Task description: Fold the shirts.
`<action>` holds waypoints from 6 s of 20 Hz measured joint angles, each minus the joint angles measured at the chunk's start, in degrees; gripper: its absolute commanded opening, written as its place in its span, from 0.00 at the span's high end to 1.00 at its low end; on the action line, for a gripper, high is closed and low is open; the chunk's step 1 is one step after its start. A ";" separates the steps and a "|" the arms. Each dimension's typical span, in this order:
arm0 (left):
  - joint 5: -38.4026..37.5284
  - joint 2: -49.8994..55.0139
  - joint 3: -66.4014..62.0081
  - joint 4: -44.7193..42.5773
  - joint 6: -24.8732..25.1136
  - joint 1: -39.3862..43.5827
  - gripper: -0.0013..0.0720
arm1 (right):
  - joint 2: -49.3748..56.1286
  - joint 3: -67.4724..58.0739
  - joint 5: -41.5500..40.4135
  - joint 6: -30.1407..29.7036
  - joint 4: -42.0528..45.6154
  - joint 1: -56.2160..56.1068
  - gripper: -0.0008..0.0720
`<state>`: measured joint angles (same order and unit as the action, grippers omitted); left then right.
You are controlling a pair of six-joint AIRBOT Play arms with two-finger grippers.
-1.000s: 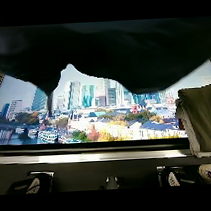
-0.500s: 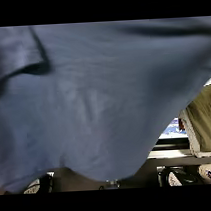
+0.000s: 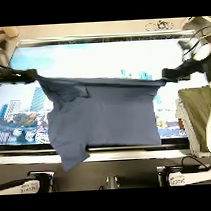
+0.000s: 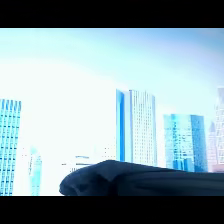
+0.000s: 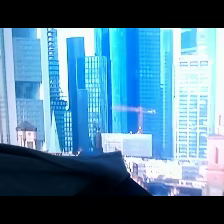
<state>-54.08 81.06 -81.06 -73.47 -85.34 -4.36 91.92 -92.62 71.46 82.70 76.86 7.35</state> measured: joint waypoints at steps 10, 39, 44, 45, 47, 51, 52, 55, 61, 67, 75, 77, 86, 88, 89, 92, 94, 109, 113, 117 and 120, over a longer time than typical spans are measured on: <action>9.51 12.24 0.00 3.76 -0.04 1.55 0.94 | 7.58 0.44 -13.57 4.42 -0.74 -2.36 0.96; -8.31 -12.87 51.58 18.80 6.36 -5.01 0.86 | -9.46 26.32 15.61 4.44 -1.70 4.13 0.32; -7.15 -13.42 52.30 18.80 7.06 -3.41 0.94 | -11.56 36.70 11.61 2.56 -3.61 4.13 0.32; -6.97 -13.86 52.39 18.75 7.21 -3.23 0.94 | -11.72 38.16 10.29 2.05 -4.00 4.11 0.32; -6.88 -14.99 52.48 18.23 7.39 -3.13 0.94 | -11.87 40.19 7.65 1.22 -4.94 4.15 0.32; -7.02 -16.85 52.39 18.51 7.52 -3.10 0.94 | -11.91 43.34 1.60 0.74 -6.47 4.13 0.36; -6.95 -17.05 52.39 18.73 7.56 -3.06 0.94 | -12.00 44.09 0.61 0.72 -7.02 4.20 0.42; -6.60 -17.44 52.24 19.06 7.58 -3.06 0.94 | -12.07 45.66 -1.92 0.61 -7.91 4.22 0.96; -6.75 -20.17 42.51 19.37 9.35 -3.10 0.95 | -14.08 38.27 -3.43 -1.73 -9.25 4.07 0.96; -3.50 -8.48 21.11 19.39 7.30 -2.54 0.95 | -5.44 18.88 -8.63 1.38 -7.78 0.00 0.96; -6.19 18.03 0.22 19.56 2.89 -2.54 0.50 | 12.81 2.38 -9.73 7.61 -9.51 -2.05 0.06; -7.52 19.96 -1.77 20.35 2.89 -2.93 0.50 | 13.29 1.33 -8.41 5.27 -9.99 -1.92 0.01; -10.86 14.16 -4.44 22.95 5.44 0.59 0.55 | 18.47 0.26 -1.38 4.04 -16.39 0.63 0.95; -10.86 13.68 -4.50 23.39 5.49 3.28 0.94 | 18.60 0.31 -0.76 4.20 -19.96 0.33 0.96; -10.78 13.70 -4.50 23.41 5.49 5.03 0.94 | 17.64 0.24 -1.14 3.74 -22.14 0.39 0.96; -7.98 14.71 -3.89 24.30 4.44 11.45 0.94 | 11.78 0.20 -0.09 2.32 -25.81 0.24 0.96; -3.52 16.39 -3.17 26.34 2.49 16.65 0.94 | 6.62 0.22 2.27 2.05 -26.62 0.17 0.96; 16.96 26.23 -5.64 62.55 14.25 35.82 0.95 | -15.26 0.20 10.54 9.84 -28.74 -3.65 0.96; 16.04 12.72 -4.90 49.79 11.30 26.67 0.95 | -7.93 0.20 1.79 9.20 -33.29 -13.18 0.96; 15.56 -1.51 -4.66 41.27 8.28 16.11 0.95 | 3.06 0.17 -8.33 8.07 -41.24 -23.65 0.73; 13.90 -9.46 -4.59 38.49 7.30 10.29 0.95 | 10.34 0.13 -12.98 6.71 -47.95 -28.76 0.04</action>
<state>-40.18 71.59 -85.65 -34.98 -78.04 5.93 102.26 -92.49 58.48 89.41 28.91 -21.41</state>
